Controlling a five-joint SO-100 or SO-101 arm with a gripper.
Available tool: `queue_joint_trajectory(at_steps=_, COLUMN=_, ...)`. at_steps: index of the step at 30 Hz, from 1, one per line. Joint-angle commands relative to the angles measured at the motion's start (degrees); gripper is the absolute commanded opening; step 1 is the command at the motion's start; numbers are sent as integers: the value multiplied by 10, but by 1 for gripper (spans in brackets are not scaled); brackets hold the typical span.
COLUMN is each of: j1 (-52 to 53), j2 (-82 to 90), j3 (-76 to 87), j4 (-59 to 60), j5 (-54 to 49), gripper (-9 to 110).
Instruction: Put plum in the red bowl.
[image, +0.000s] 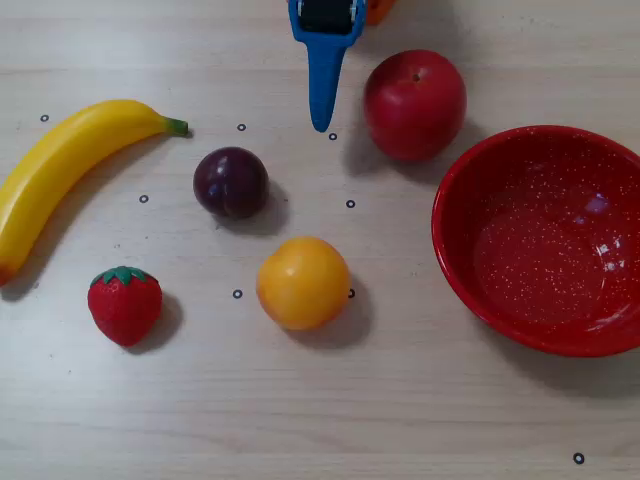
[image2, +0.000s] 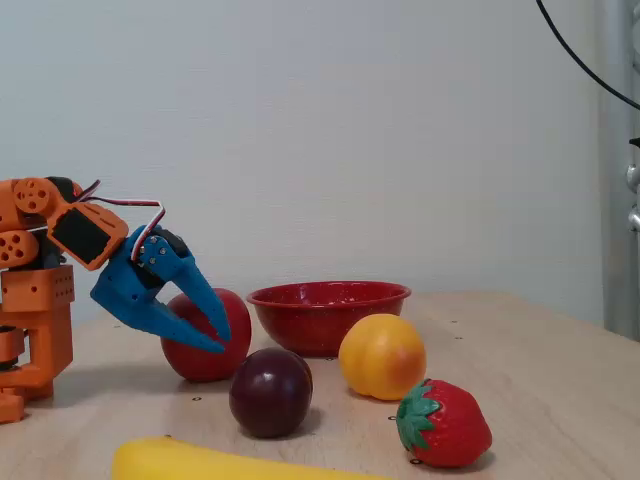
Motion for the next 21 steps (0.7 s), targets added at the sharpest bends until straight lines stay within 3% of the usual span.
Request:
queue_joint_trajectory(at_steps=1, j1=19, j2=8, j3=3, j4=-2, j5=-9, gripper=0)
queue_joint_trajectory(at_steps=13, j1=20, j2=1, j3=1, j4=-5, j5=-12, gripper=0)
queue_joint_trajectory(at_steps=21, j1=27, j2=-115, j3=-101, j4=-21, j5=-6, gripper=0)
